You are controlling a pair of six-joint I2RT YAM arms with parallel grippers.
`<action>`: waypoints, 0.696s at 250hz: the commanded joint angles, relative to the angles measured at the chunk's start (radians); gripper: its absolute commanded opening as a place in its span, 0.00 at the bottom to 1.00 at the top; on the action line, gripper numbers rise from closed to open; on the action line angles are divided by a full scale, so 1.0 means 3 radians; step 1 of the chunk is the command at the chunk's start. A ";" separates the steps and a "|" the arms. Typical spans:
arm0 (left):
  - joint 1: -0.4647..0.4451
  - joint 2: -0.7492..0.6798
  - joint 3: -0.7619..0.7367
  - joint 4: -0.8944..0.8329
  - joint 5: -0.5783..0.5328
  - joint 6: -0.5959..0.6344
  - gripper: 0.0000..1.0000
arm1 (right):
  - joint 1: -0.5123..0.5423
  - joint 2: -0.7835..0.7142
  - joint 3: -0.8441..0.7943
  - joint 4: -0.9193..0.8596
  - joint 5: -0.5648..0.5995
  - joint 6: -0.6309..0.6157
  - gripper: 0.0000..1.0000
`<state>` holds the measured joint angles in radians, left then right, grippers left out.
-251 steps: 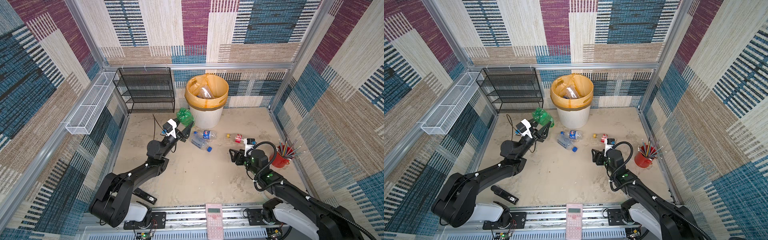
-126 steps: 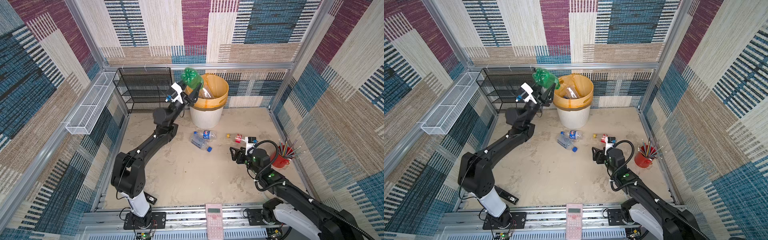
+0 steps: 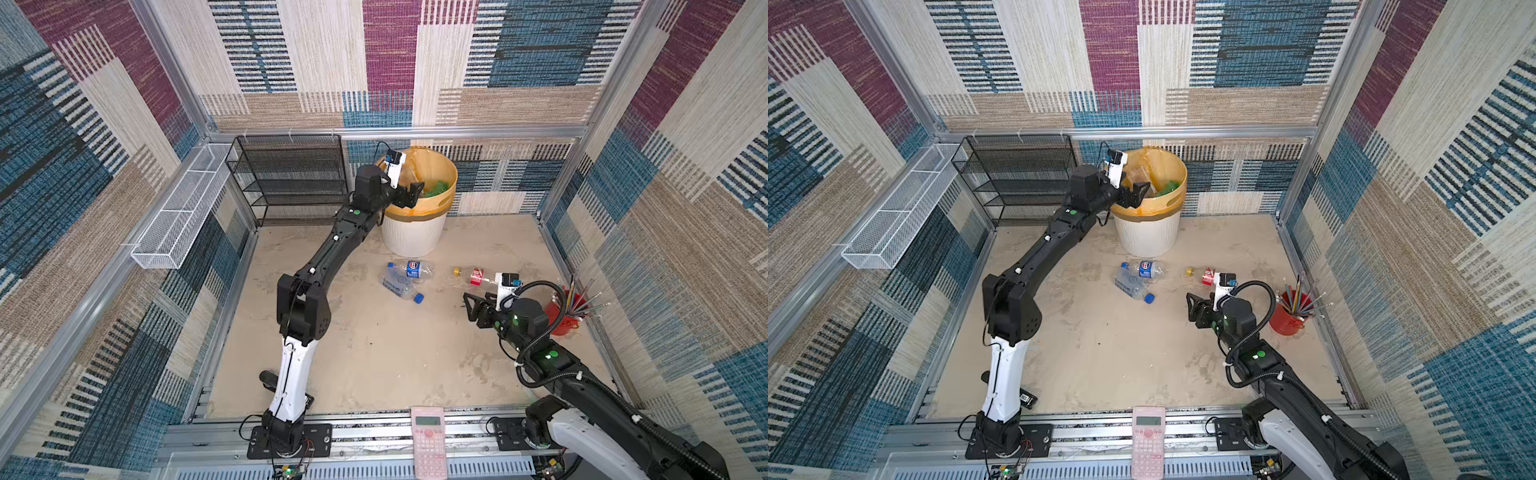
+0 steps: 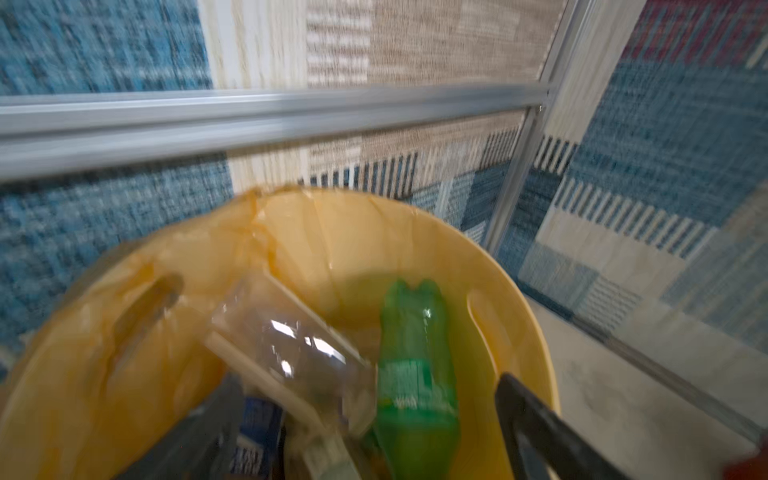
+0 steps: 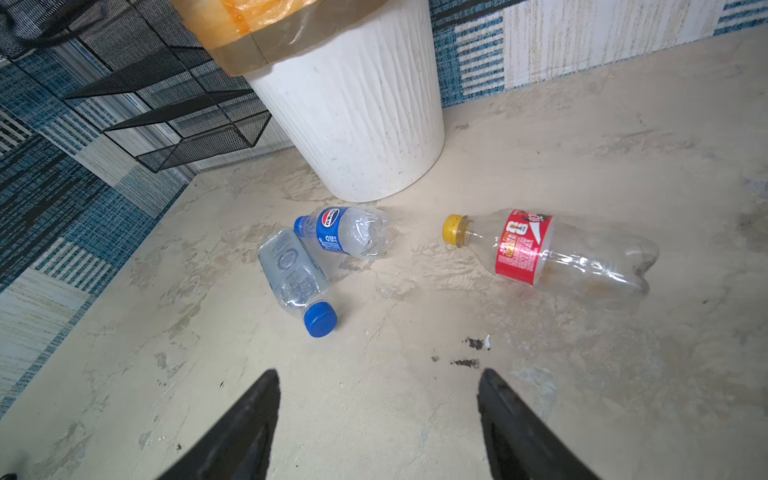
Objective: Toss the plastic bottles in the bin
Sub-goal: 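Open the left gripper to drop the green bottle into the bin, then draw the left arm back while the right gripper moves toward the red-label bottle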
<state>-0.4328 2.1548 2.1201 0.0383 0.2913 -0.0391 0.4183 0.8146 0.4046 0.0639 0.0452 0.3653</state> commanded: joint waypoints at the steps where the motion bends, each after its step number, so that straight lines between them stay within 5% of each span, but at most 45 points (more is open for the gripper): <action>1: -0.0022 -0.1787 -0.0537 0.1258 0.0160 -0.0093 0.94 | 0.0002 -0.0007 -0.0022 0.0041 0.0004 0.0027 0.76; 80: -0.0020 -0.2648 -0.1596 0.1874 0.0318 -0.0160 0.92 | 0.0002 0.0171 0.0088 0.0005 0.0079 0.0095 0.77; 174: -0.0022 -0.3780 -0.3517 0.1718 -0.0147 -0.0319 0.87 | -0.0378 0.0904 0.0860 -0.0644 0.0075 0.0375 0.81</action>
<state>-0.4404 1.0943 1.1900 0.5583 0.3157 -0.0780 0.3374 1.0237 0.5945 -0.0635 0.0788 0.4561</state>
